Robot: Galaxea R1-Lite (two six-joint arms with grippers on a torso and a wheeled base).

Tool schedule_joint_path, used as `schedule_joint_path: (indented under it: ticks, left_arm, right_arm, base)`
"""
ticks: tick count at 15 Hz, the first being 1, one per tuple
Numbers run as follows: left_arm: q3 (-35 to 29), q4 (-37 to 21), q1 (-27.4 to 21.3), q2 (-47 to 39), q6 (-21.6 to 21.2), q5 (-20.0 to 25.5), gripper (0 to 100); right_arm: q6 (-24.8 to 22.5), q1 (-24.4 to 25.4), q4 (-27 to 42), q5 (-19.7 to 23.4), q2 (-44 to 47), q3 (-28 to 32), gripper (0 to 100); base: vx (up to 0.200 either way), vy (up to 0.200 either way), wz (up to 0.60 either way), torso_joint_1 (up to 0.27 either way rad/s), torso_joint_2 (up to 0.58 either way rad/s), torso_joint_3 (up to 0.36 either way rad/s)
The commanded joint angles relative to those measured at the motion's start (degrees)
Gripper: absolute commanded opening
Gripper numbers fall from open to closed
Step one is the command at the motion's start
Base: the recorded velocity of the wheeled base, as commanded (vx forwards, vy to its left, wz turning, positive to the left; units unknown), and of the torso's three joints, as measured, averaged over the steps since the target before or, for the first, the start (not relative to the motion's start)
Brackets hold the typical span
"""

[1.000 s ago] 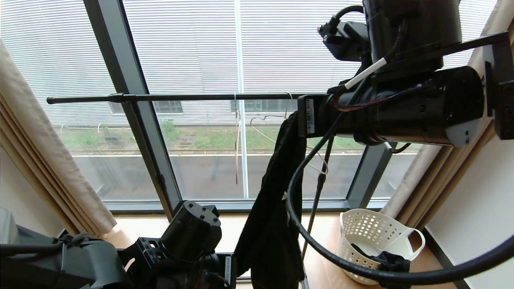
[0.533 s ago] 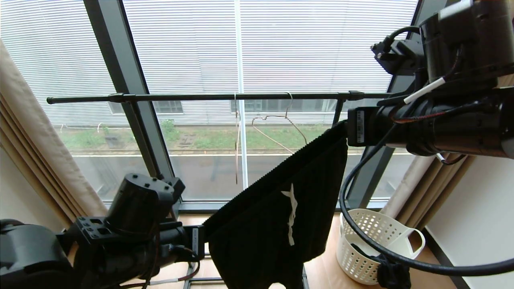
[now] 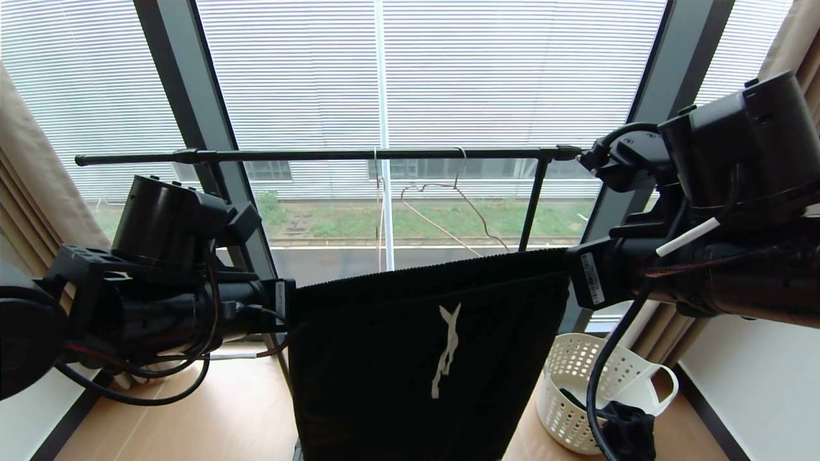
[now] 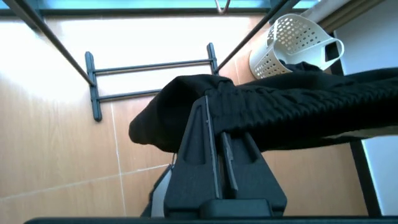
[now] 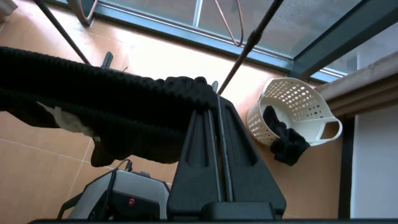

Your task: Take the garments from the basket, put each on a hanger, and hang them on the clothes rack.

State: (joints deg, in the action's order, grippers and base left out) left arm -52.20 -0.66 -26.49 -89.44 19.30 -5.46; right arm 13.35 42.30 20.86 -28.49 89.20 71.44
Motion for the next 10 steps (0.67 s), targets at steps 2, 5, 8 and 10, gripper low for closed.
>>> schedule_joint_path:
  ticks: [2,5,8,10]
  left_arm:
    - [-1.9,0.1,-0.2,-0.9,-0.9,0.0,0]
    - [-1.9,0.2,-0.2,-0.7,-4.1,0.0,0]
    - [-3.1,0.3,-0.8,-1.6,-4.2,0.2,0]
    - [-4.3,0.3,-0.8,-2.1,-4.2,0.1,0]
  right_arm:
    - [0.0,1.3,0.3,0.1,-0.3,-0.9,0]
    - [0.1,1.3,0.0,0.1,0.0,-0.9,0]
    - [0.3,1.3,-0.2,0.0,0.0,-1.5,0]
    - [0.2,1.3,0.0,0.0,0.0,-3.0,0]
  base:
    - [0.000,0.000,0.00,0.000,0.00,0.000]
    - [0.000,0.000,0.00,0.000,0.00,0.000]
    - [0.000,0.000,0.00,0.000,0.00,0.000]
    - [0.000,0.000,0.00,0.000,0.00,0.000]
